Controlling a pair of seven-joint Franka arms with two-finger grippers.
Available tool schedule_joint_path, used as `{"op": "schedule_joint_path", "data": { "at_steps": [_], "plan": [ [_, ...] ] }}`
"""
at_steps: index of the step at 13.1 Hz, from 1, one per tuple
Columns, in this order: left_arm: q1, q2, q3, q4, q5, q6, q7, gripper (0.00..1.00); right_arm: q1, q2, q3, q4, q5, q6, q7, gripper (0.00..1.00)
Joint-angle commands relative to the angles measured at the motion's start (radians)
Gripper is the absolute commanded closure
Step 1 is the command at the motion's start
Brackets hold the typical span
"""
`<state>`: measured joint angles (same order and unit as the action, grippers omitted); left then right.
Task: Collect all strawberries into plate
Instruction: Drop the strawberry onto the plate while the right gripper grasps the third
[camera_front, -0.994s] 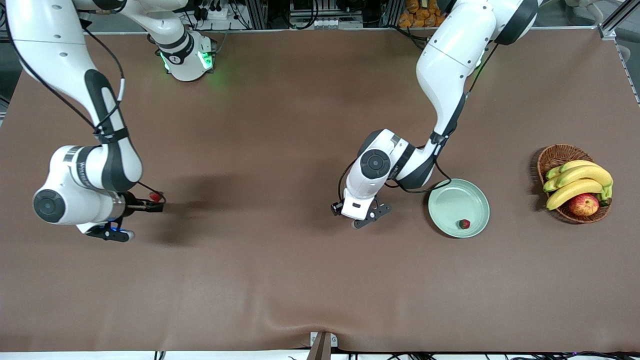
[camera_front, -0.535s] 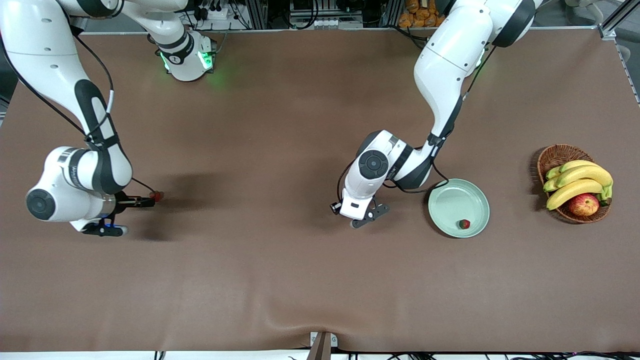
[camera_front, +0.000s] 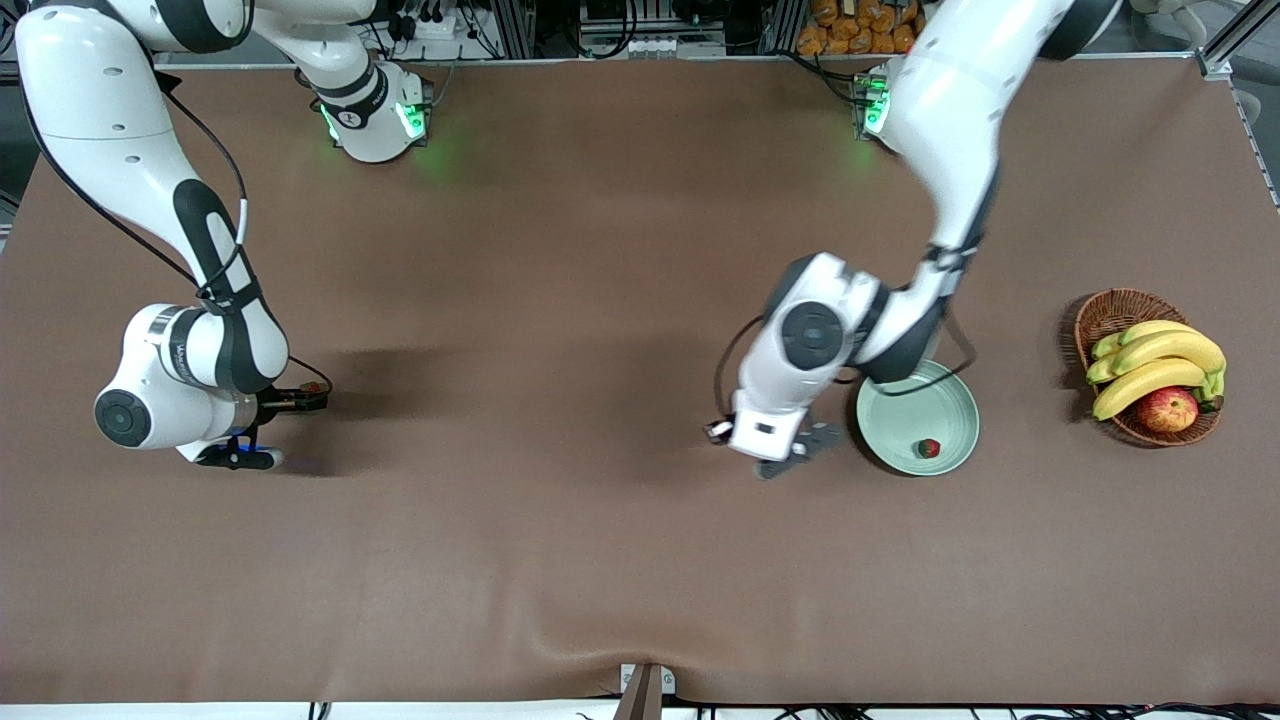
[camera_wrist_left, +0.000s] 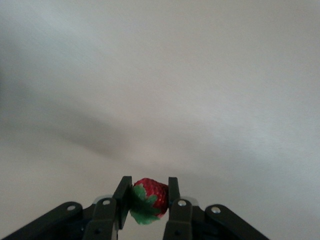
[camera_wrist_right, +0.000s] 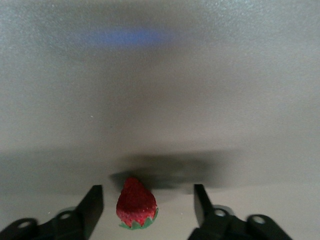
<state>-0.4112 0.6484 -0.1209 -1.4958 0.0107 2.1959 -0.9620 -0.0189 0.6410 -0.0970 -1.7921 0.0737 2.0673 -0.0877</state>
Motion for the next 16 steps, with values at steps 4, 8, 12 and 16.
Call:
{"op": "schedule_joint_path", "data": {
  "at_steps": [4,8,12,16],
  "plan": [
    [0.198,-0.208,0.000,-0.289,0.059,-0.079,0.429,1.00,0.069,-0.023,0.010,0.025,-0.003,0.008,0.009,1.00],
    [0.307,-0.194,-0.008,-0.385,0.265,-0.024,0.480,1.00,0.111,-0.026,0.092,0.143,0.153,0.007,0.045,1.00],
    [0.344,-0.177,-0.008,-0.400,0.262,0.042,0.509,0.00,0.337,0.005,0.100,0.181,0.423,0.162,0.332,1.00],
    [0.354,-0.262,-0.011,-0.393,0.256,-0.011,0.508,0.00,0.592,0.127,0.100,0.242,0.680,0.517,0.574,1.00]
  ]
}}
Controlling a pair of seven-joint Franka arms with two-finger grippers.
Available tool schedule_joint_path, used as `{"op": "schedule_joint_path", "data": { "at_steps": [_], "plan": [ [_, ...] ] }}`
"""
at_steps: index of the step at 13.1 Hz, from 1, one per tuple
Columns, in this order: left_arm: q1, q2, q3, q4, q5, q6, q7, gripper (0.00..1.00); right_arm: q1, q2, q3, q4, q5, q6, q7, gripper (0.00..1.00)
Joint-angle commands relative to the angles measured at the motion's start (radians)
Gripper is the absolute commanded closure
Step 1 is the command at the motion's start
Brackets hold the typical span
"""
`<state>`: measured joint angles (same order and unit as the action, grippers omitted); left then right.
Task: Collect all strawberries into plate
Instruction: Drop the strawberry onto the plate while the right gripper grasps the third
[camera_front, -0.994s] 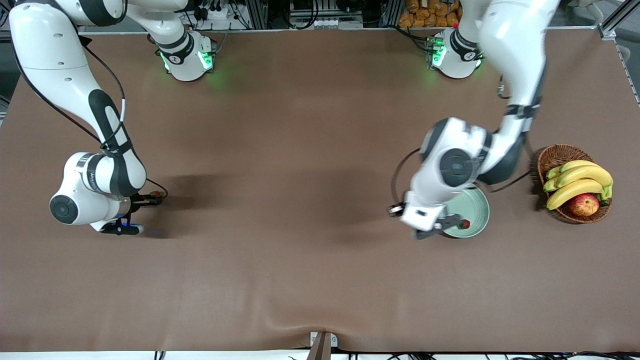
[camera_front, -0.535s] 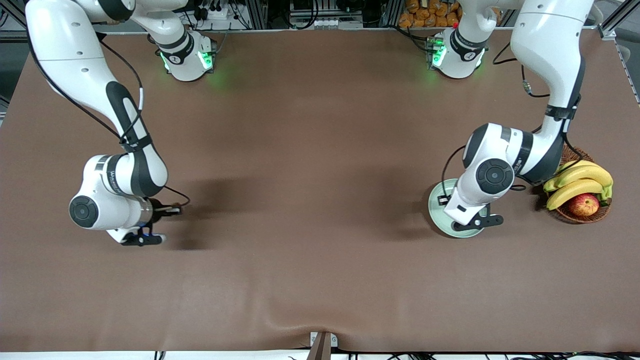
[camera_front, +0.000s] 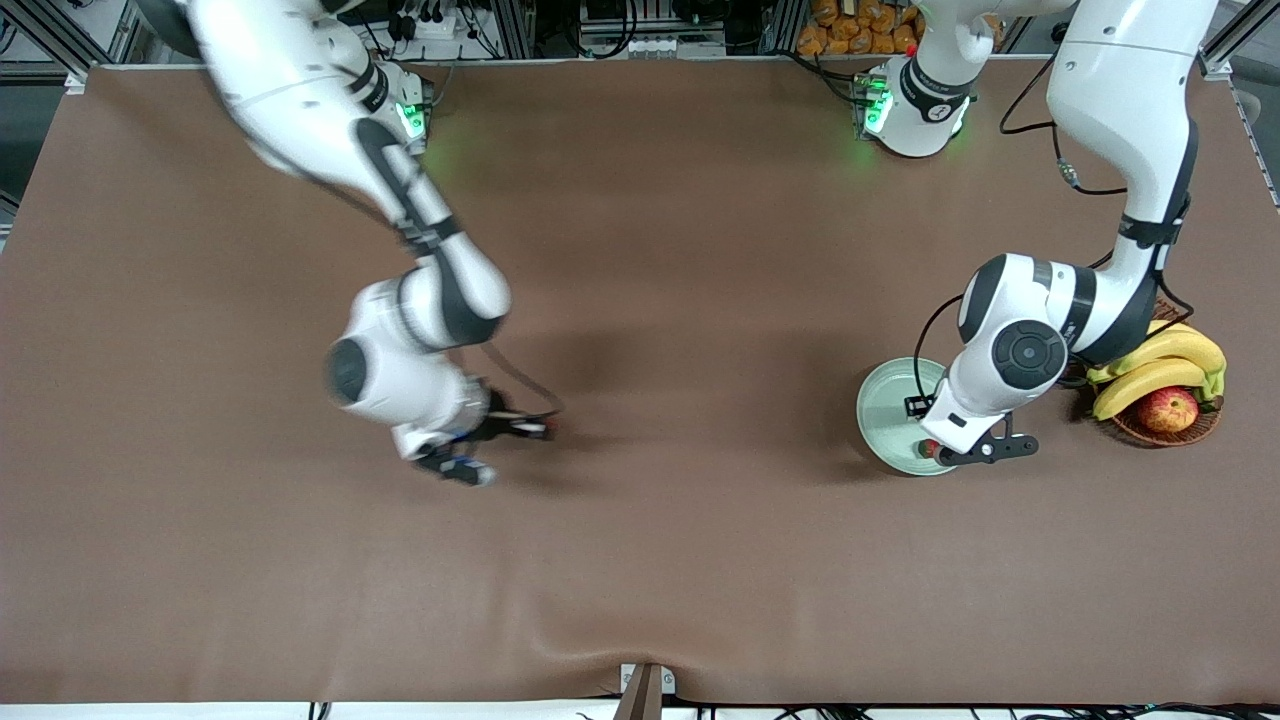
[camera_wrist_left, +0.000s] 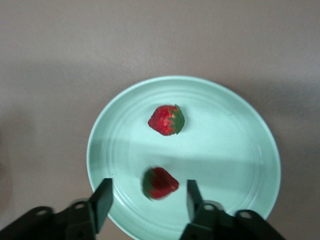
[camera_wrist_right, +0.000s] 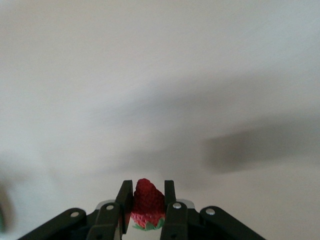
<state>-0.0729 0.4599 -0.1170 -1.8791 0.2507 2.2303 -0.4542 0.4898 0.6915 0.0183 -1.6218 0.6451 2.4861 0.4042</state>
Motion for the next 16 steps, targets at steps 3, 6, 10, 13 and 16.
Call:
{"op": "schedule_joint_path", "data": {
  "at_steps": [3,6,10,13,16],
  "plan": [
    [0.016,-0.131,-0.045,0.012,-0.019,-0.110,0.000,0.00,0.182,0.167,-0.017,0.164,0.241,0.216,0.148,1.00],
    [0.002,-0.121,-0.075,0.069,-0.177,-0.159,-0.015,0.00,0.251,0.252,-0.018,0.247,0.317,0.289,0.170,1.00],
    [-0.019,-0.073,-0.116,0.093,-0.306,-0.152,-0.034,0.00,0.263,0.261,-0.018,0.246,0.315,0.289,0.170,0.38],
    [-0.073,-0.024,-0.116,0.135,-0.315,-0.139,-0.157,0.00,0.227,0.224,-0.026,0.243,0.315,0.286,0.168,0.17],
    [-0.136,0.061,-0.116,0.225,-0.327,-0.112,-0.299,0.00,0.164,0.168,-0.037,0.215,0.315,0.261,0.165,0.14]
  ]
}}
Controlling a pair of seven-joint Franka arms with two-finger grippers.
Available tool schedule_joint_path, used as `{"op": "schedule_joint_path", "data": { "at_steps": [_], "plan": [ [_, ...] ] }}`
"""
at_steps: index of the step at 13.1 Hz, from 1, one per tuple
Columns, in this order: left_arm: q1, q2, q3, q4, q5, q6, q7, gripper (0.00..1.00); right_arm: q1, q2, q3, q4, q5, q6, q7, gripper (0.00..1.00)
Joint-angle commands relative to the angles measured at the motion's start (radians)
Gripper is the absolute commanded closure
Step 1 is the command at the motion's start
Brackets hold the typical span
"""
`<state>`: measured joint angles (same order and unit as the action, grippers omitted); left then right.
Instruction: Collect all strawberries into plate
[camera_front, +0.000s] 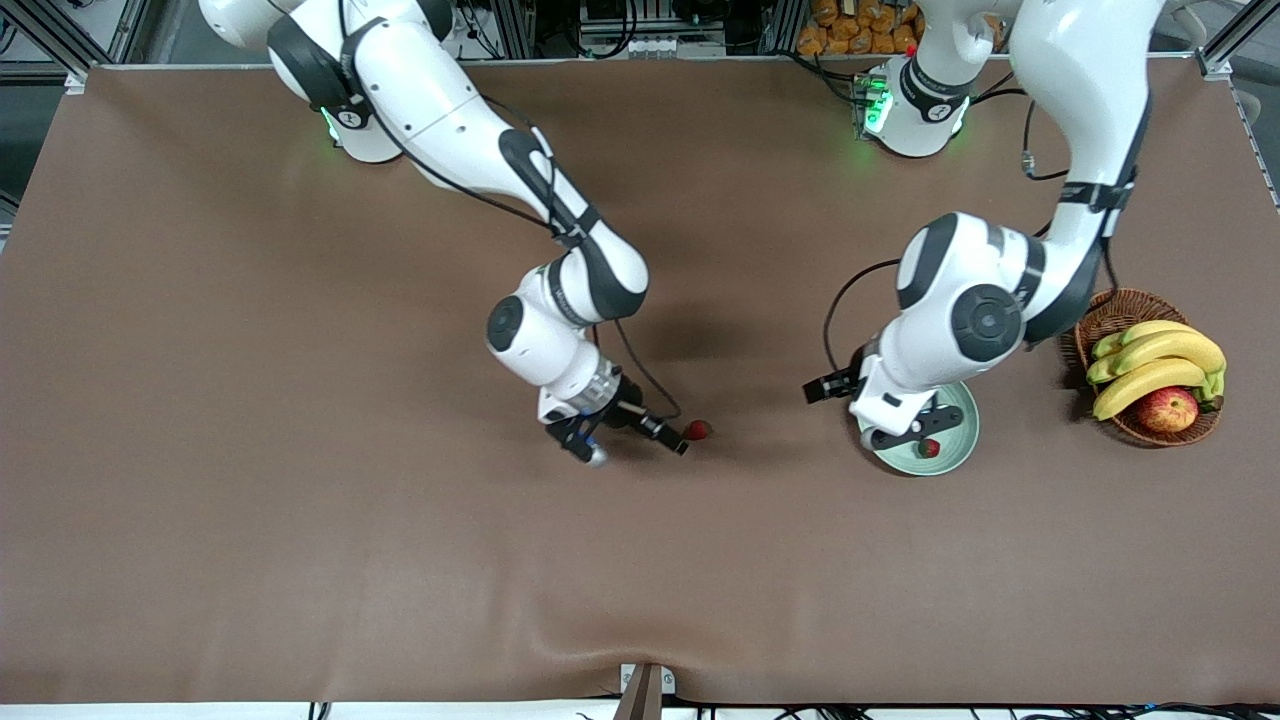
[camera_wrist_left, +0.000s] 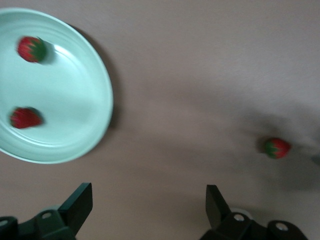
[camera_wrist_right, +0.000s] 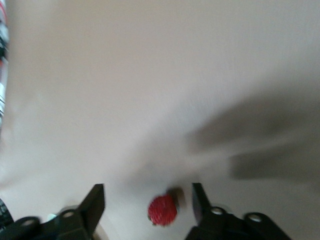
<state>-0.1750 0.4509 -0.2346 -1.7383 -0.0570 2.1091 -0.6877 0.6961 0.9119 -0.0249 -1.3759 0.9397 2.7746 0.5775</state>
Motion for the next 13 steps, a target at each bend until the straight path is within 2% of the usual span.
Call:
{"op": "schedule_joint_path", "data": {
  "at_steps": [1,3,4,6,8,10,11,13],
  "plan": [
    [-0.056,0.098,0.001,0.107,-0.020,0.038,-0.097,0.00,-0.068,-0.077,0.005,-0.044,0.014,-0.070,-0.011,0.14],
    [-0.099,0.164,0.003,0.144,-0.017,0.138,-0.154,0.00,-0.151,-0.154,0.003,-0.095,-0.030,-0.209,-0.025,0.14],
    [-0.116,0.202,0.001,0.176,-0.018,0.190,-0.159,0.00,-0.193,-0.197,0.003,-0.115,-0.106,-0.296,-0.025,0.14],
    [-0.152,0.276,0.005,0.235,-0.018,0.297,-0.174,0.00,-0.279,-0.272,0.005,-0.114,-0.330,-0.483,-0.025,0.10],
    [-0.161,0.348,0.005,0.256,-0.011,0.437,-0.165,0.00,-0.329,-0.361,0.005,-0.115,-0.544,-0.637,-0.024,0.00],
    [-0.182,0.405,0.009,0.273,-0.007,0.558,-0.159,0.00,-0.391,-0.445,0.013,-0.106,-0.703,-0.795,-0.025,0.00],
    [-0.195,0.429,0.011,0.293,-0.007,0.571,-0.161,0.00,-0.418,-0.490,0.020,-0.103,-0.751,-0.843,-0.028,0.00],
    [-0.219,0.453,0.012,0.303,-0.006,0.572,-0.174,0.00,-0.530,-0.568,0.094,-0.101,-0.774,-0.935,-0.060,0.00]
  ]
}}
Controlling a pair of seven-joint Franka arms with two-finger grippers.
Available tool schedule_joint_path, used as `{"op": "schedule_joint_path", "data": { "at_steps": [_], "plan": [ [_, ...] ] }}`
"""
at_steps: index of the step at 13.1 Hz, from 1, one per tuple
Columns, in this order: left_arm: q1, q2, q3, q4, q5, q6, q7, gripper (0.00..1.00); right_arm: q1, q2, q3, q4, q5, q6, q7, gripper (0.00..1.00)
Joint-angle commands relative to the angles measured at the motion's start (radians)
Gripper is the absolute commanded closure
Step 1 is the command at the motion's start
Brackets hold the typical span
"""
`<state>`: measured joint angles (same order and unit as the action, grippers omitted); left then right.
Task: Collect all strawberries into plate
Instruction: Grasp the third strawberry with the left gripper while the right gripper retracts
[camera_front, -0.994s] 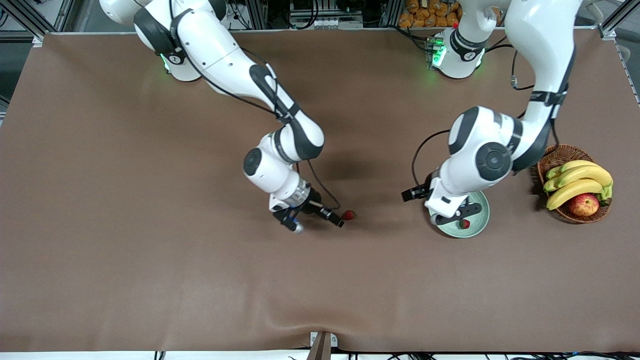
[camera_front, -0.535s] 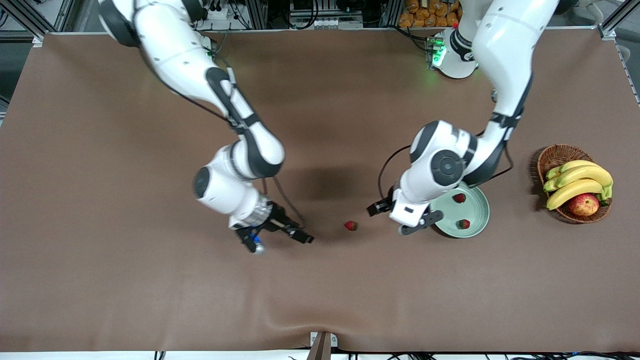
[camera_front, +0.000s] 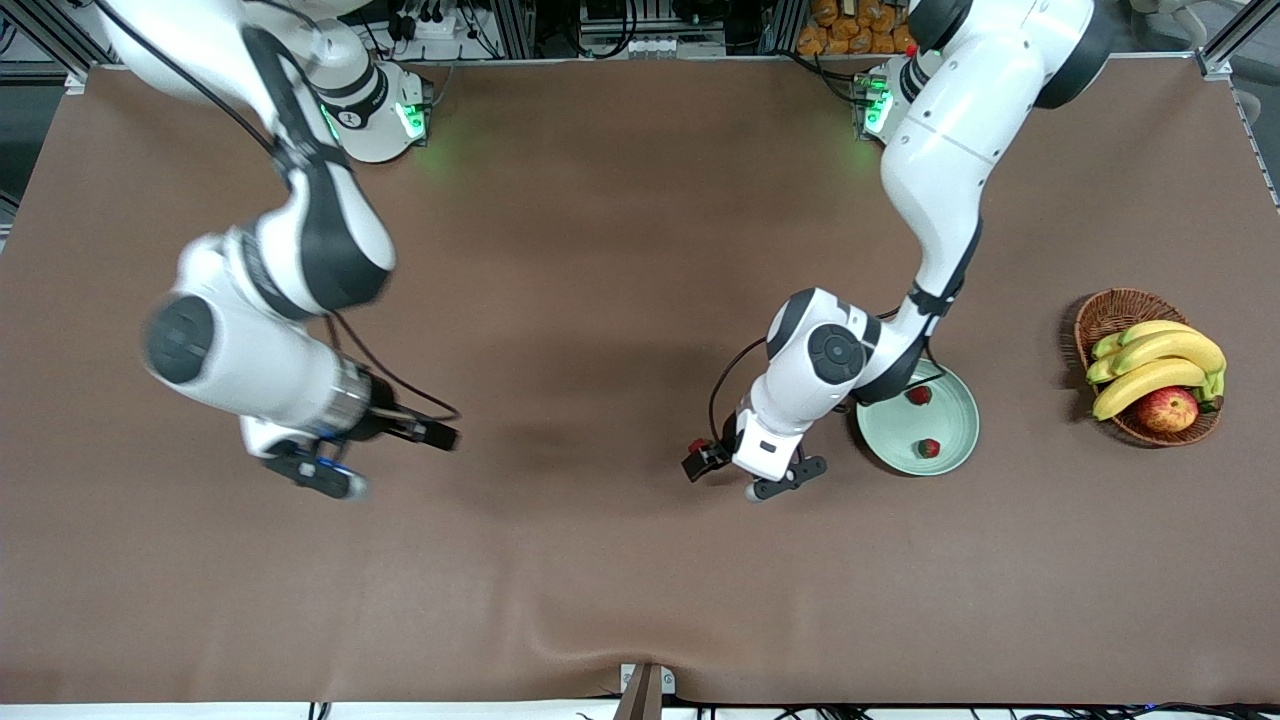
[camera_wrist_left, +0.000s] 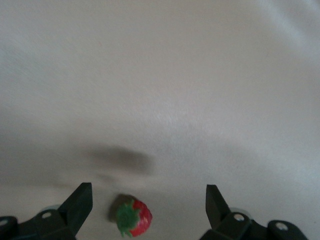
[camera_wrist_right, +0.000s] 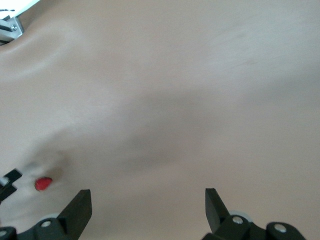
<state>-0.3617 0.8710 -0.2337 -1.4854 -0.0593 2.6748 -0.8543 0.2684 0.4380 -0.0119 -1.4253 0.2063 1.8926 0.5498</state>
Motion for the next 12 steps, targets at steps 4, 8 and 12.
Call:
{"op": "schedule_joint_path", "data": {
  "at_steps": [4,8,12],
  "plan": [
    [-0.039,0.014,0.014,0.004,-0.002,-0.024,-0.011,0.00,-0.319,-0.206,0.136,-0.050,-0.053,-0.268,-0.299,0.00],
    [-0.040,0.009,0.017,-0.003,-0.002,-0.104,-0.012,0.10,-0.399,-0.280,0.132,-0.052,-0.165,-0.369,-0.493,0.00],
    [-0.054,0.005,0.017,0.005,-0.002,-0.133,-0.017,0.33,-0.413,-0.309,0.118,-0.055,-0.284,-0.403,-0.514,0.00]
  ]
}}
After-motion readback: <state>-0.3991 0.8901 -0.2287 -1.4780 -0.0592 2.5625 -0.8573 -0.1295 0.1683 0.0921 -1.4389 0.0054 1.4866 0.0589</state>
